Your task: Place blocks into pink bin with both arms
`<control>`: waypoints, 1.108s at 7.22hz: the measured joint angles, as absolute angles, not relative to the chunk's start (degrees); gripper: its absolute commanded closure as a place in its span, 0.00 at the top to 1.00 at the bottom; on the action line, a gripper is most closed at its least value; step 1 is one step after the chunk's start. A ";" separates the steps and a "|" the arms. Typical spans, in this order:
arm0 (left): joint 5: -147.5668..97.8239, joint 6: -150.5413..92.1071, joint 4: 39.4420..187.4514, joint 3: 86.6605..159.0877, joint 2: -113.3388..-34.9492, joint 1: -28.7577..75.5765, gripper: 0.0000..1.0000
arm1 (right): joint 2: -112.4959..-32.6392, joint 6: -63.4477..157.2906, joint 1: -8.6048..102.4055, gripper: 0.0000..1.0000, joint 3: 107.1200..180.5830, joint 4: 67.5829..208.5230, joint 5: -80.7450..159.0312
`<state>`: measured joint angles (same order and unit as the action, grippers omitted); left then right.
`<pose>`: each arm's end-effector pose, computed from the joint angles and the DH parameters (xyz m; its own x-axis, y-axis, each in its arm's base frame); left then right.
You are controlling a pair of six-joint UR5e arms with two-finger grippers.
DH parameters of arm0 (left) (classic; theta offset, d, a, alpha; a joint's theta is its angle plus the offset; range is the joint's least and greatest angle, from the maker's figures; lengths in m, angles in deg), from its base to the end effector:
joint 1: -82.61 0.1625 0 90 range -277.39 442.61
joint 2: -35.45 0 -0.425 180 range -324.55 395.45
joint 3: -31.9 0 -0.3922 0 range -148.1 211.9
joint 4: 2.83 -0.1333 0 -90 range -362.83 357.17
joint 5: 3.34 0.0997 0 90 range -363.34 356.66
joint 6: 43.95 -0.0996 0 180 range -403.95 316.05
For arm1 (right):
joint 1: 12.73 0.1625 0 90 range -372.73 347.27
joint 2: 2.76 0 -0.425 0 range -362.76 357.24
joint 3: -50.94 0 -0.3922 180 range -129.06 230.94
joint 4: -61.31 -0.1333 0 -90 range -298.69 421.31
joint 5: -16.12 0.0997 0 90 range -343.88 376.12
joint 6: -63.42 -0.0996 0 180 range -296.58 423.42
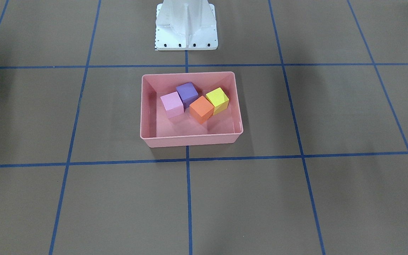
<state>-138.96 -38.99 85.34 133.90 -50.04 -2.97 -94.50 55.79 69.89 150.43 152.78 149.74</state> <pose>-0.0264 -0.4649 0.5945 0.6959 0.0379 -0.7171 -0.0166 0.9992 0.0368 0.0021 -0.4870 0.5952 0.7189 -0.0355 0.6942 0.0325 0.9993 0.0174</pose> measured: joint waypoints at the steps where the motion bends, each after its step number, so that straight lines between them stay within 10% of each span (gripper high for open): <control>1: -138.91 -38.99 85.36 134.00 -50.04 -2.98 1.00 | -94.43 55.30 69.89 0.99 150.44 152.68 149.72; 8: -138.86 -38.48 85.50 135.79 -48.68 -3.57 1.00 | -94.37 54.68 69.89 0.99 150.36 152.52 149.71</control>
<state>-138.86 -38.48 85.50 135.79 -48.68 -3.57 -94.37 54.68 69.89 150.36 152.52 149.71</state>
